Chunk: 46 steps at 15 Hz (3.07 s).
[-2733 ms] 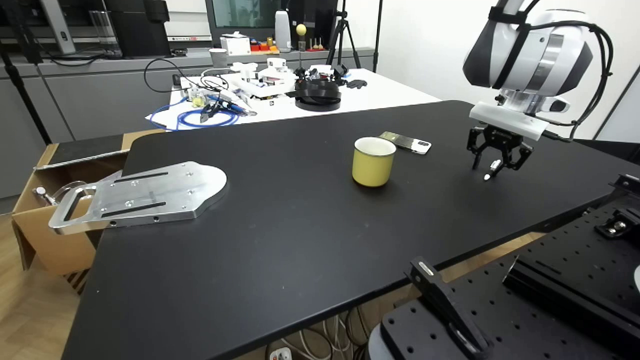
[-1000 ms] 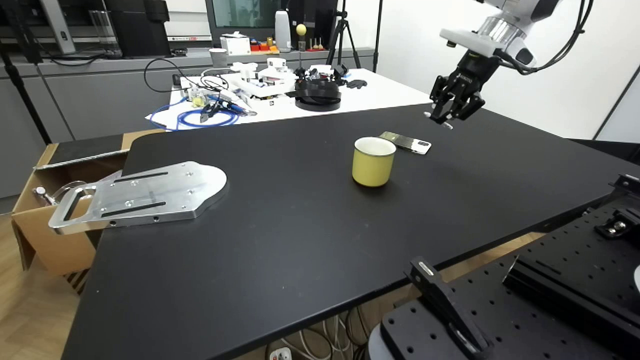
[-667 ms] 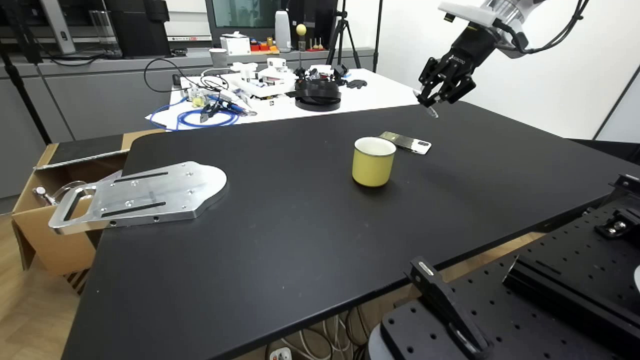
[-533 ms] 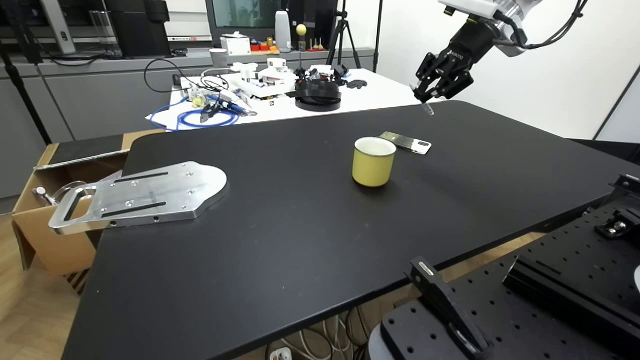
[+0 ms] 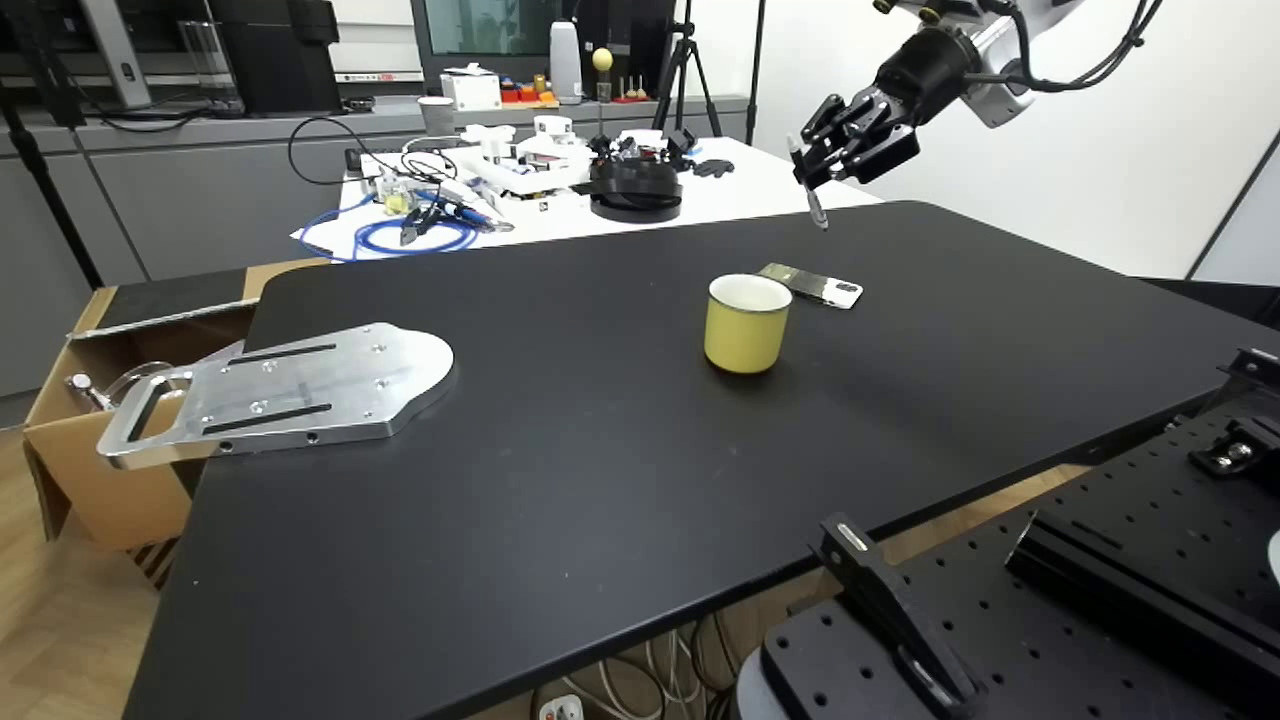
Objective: Place the pen inside the yellow mug
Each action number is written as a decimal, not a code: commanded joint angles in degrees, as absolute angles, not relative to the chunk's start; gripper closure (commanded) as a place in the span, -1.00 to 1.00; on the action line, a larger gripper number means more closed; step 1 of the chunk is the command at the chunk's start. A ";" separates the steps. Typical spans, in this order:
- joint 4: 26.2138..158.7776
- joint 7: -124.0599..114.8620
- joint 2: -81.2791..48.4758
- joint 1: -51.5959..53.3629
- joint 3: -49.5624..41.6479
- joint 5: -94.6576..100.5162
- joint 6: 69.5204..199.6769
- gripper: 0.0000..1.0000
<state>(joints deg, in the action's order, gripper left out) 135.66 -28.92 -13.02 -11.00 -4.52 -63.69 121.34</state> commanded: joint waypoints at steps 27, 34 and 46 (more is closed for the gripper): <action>131.88 -15.55 -28.30 -7.32 -6.41 -78.40 112.00 0.90; 130.06 -15.18 -31.64 -6.96 -6.61 -79.16 112.49 -0.04; 131.24 -15.94 -26.36 -6.48 -6.80 -78.43 110.75 -1.00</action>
<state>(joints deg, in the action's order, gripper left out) 130.48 -15.37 -28.93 -7.05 -5.98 -78.42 112.04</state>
